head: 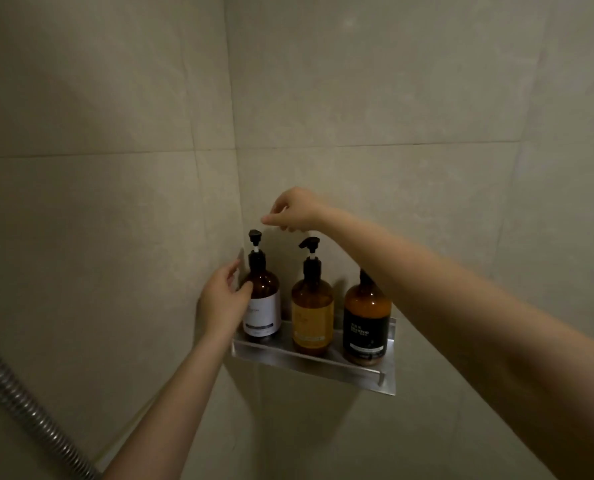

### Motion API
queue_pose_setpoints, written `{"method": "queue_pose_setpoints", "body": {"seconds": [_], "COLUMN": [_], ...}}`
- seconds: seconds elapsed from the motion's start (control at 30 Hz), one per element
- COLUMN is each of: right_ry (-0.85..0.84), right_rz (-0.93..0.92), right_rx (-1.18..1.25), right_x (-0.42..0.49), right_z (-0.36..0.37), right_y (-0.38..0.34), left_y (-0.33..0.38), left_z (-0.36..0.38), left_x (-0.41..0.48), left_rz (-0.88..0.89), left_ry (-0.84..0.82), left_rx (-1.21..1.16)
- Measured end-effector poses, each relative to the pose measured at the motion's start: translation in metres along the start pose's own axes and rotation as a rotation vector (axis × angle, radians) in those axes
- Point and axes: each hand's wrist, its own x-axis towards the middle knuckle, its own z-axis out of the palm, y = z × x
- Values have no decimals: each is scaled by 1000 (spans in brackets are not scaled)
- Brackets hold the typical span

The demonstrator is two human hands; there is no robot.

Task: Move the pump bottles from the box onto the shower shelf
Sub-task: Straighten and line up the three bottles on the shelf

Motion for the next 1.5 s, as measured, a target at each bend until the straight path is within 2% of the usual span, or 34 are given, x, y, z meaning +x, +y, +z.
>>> {"method": "queue_pose_setpoints", "body": {"seconds": [0.13,0.27,0.6,0.97,1.03,1.1,1.2,1.37,1.5], "right_ry": [-45,8,-102,-330,-295,-172,4,-89,-118], "right_rz": [-15,-9,59,-119,-90,-23,66,185,204], "right_rx": [-113,-224,-112,-86,-17,60,-19,9,99], "right_x": [15,23,27,15,15,18,23,25,22], "right_z": [25,33,19,10,9,11,16,20,16], "right_y": [-21,-28,-16,-23,-21,-18,-16,-20,-16], "left_y": [-11,-13,-16,-15,-16,-15,-15,-16,-19], "left_z": [9,12,10,8,8,7,7,7,7], "left_x": [1,1,13,4,4,5,4,4,6], "left_rz": [-19,-2,-10,-16,-22,-26,-31,-30,-39], "left_ry": [-82,-69,-155,-131,-139,-143,-134,-131,-145], "left_rx": [63,95,10,-11,-34,-43,-64,-76,-79]}}
